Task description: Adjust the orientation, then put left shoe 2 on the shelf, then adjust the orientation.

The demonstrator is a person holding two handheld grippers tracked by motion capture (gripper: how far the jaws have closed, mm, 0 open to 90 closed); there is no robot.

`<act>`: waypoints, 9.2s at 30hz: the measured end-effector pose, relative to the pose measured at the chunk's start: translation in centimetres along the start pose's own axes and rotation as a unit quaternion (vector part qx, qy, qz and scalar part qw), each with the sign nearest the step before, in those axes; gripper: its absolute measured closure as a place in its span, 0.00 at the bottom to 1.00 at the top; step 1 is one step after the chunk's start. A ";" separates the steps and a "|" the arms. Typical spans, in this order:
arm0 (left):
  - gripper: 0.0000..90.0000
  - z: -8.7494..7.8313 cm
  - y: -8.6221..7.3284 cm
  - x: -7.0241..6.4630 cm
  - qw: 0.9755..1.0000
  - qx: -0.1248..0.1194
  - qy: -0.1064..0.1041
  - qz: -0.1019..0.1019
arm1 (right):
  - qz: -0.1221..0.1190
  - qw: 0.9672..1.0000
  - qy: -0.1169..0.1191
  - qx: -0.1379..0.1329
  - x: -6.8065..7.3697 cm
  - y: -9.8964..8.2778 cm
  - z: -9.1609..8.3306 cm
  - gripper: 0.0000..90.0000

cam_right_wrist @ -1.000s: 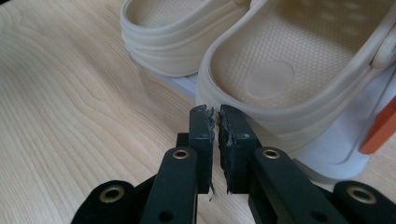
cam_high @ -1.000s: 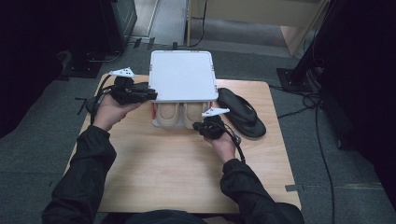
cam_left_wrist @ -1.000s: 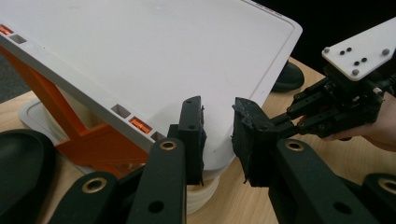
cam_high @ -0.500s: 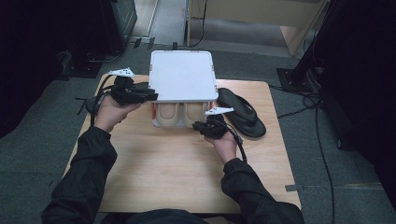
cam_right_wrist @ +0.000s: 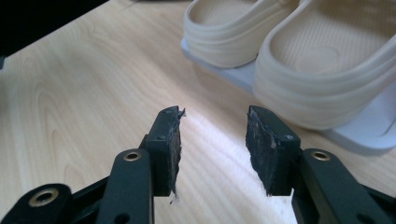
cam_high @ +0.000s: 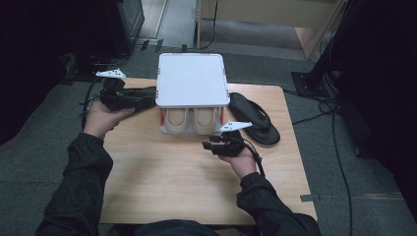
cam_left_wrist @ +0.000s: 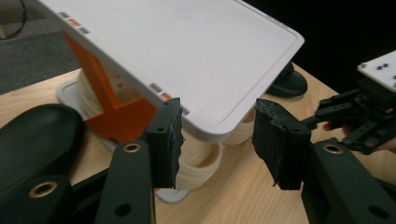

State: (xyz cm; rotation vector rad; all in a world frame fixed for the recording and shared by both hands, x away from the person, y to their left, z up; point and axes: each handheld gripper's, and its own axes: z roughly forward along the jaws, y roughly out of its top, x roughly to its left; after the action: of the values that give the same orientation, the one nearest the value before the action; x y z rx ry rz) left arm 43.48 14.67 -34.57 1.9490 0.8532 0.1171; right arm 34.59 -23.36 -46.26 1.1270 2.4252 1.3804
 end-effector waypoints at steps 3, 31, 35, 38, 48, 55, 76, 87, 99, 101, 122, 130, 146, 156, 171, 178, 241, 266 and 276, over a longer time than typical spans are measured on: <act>0.58 -0.4 -0.4 0.4 1.000 -0.002 0.007 -0.001 | -0.006 1.000 0.001 0.009 0.1 -0.4 -0.5 0.60; 0.58 -4.3 -8.0 6.2 0.992 -0.013 0.100 -0.070 | -0.001 1.000 0.024 0.003 -0.9 -0.3 -0.7 0.56; 0.58 -3.8 -9.1 7.7 0.990 -0.009 0.114 -0.082 | -0.005 1.000 0.027 0.008 -0.6 -0.3 -0.3 0.56; 0.59 -2.9 -9.5 8.2 0.990 0.003 0.122 -0.076 | -0.009 1.000 0.028 0.011 -0.5 -0.3 -0.2 0.57; 0.62 0.3 -11.1 11.0 0.988 0.025 0.125 -0.090 | 0.001 0.999 0.031 0.022 -0.5 -0.7 0.0 0.57; 0.72 1.4 -10.5 12.1 0.985 0.027 0.141 -0.092 | -0.002 0.999 0.029 0.023 -0.3 -1.2 -0.2 0.57; 0.76 3.8 -11.6 14.2 0.983 0.038 0.147 -0.108 | 0.006 1.000 0.016 0.027 -0.2 -2.0 -0.7 0.56; 0.82 2.5 -11.9 14.5 0.979 0.052 0.145 -0.131 | 0.006 1.000 0.013 0.025 -0.1 -2.0 -0.8 0.55; 0.81 1.8 -12.2 14.6 0.978 0.060 0.155 -0.128 | 0.011 1.000 0.008 0.019 -0.1 -2.0 -1.0 0.56; 0.82 1.6 -12.3 14.7 0.977 0.059 0.158 -0.130 | 0.012 1.000 0.008 0.019 -0.1 -2.0 -1.0 0.56; 0.91 0.5 -8.9 14.0 0.976 0.012 0.168 -0.138 | 0.015 1.000 0.019 0.018 0.0 -1.9 -0.7 0.59; 0.95 3.8 -5.9 14.6 0.978 0.023 0.156 -0.135 | 0.017 0.999 0.023 0.029 0.3 -2.0 -0.3 0.59; 0.94 9.7 -4.4 16.1 0.968 0.058 0.183 -0.161 | 0.006 1.000 0.021 0.023 0.4 -1.8 -0.3 0.59; 0.97 9.8 -5.5 15.6 0.970 0.095 0.182 -0.133 | 0.003 0.999 0.026 0.020 0.2 -1.5 -0.3 0.59; 0.97 7.3 -7.0 13.5 0.970 0.139 0.169 -0.104 | -0.020 1.000 0.022 0.006 -0.4 -1.0 -0.6 0.62; 0.96 5.6 -8.5 12.2 0.970 0.140 0.171 -0.104 | -0.014 1.000 0.022 0.005 -0.9 -0.9 -0.7 0.62; 0.67 2.7 -11.3 13.6 0.961 0.055 0.214 -0.168 | -0.004 1.000 0.016 0.014 -0.8 -1.5 -0.2 0.62; 0.76 0.8 -10.3 12.9 0.963 0.039 0.190 -0.186 | -0.001 1.000 0.016 0.013 -0.9 -1.4 -0.2 0.62; 0.76 -0.5 -8.3 10.8 0.969 0.018 0.170 -0.177 | -0.002 1.000 0.016 0.010 -0.9 -1.3 -0.4 0.62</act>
State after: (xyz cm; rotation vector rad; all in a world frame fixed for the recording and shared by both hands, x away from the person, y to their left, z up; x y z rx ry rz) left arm 47.09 23.98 -43.86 1.8025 1.4253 0.2281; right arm 34.37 -24.64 -47.32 1.1113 2.4668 1.3877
